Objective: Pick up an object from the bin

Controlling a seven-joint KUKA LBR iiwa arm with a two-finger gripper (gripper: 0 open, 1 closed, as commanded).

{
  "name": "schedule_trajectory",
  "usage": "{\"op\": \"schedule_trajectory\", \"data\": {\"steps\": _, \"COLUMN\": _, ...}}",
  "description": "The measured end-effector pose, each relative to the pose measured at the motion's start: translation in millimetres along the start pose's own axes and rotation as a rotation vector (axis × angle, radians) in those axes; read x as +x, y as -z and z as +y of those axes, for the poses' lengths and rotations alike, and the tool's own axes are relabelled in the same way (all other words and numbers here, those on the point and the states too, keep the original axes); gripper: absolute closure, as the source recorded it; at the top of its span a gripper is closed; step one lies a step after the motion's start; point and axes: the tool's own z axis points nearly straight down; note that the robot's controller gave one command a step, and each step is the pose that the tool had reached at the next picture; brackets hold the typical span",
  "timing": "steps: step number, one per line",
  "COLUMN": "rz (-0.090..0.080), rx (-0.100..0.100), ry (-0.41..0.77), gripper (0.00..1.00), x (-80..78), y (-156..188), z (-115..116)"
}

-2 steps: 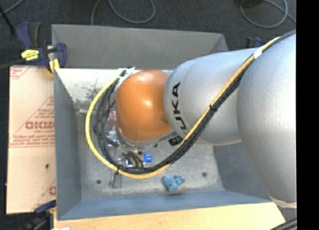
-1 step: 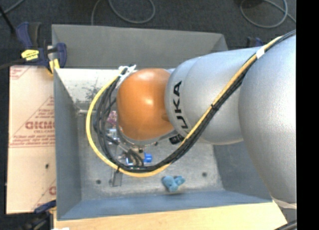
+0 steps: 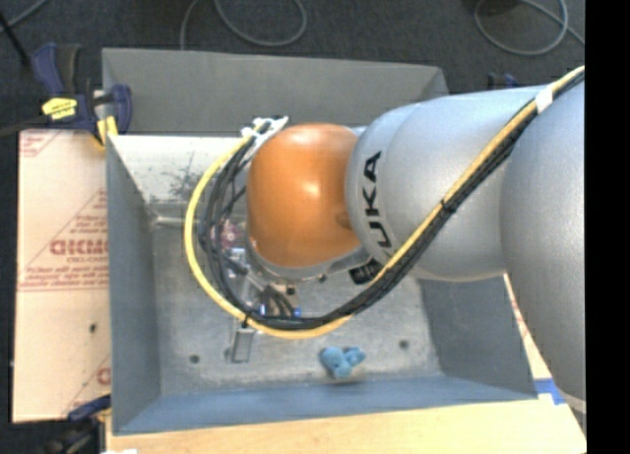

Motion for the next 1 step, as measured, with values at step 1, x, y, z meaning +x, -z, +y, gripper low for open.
{"op": "schedule_trajectory", "data": {"steps": 1, "rz": -0.007, "rx": -0.002, "ry": -0.271, "gripper": 0.00, "x": -0.2, "y": 52.0, "z": -3.1}}
